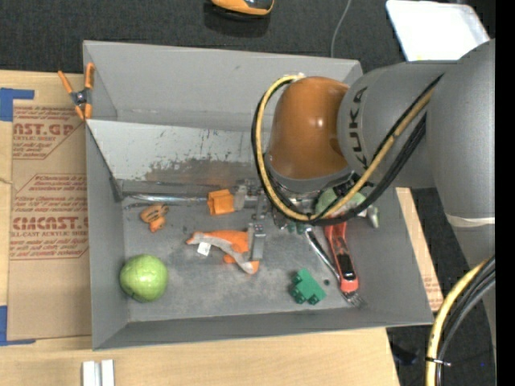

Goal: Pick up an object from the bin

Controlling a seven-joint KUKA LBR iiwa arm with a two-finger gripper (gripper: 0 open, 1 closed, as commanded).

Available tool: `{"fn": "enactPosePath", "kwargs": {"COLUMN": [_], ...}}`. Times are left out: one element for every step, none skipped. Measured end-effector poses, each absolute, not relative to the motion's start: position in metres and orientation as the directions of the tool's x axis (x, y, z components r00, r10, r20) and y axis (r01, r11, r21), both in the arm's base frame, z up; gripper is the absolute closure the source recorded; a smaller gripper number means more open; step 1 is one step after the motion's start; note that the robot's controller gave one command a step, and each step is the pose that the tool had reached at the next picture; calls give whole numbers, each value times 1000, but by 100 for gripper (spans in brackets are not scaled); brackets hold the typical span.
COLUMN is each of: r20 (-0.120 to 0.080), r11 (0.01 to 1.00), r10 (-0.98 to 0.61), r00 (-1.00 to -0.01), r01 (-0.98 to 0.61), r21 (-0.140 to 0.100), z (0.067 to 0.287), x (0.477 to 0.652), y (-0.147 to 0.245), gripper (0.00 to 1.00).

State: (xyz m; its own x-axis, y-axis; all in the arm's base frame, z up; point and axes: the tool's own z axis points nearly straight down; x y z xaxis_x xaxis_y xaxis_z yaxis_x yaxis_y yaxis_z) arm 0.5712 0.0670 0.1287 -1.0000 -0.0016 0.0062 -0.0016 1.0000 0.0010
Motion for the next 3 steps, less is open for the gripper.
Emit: {"fn": "enactPosePath", "kwargs": {"r20": [-1,2,1], "r11": [1000,1000,999], "r10": [-1,31,52], "r00": [-1000,-1000,-999], "r01": [-1,31,52], "r21": [1,2,4], "z": [133,129,98], "x": [573,546,535], "y": [67,62,59], "gripper": [0,0,0]}}
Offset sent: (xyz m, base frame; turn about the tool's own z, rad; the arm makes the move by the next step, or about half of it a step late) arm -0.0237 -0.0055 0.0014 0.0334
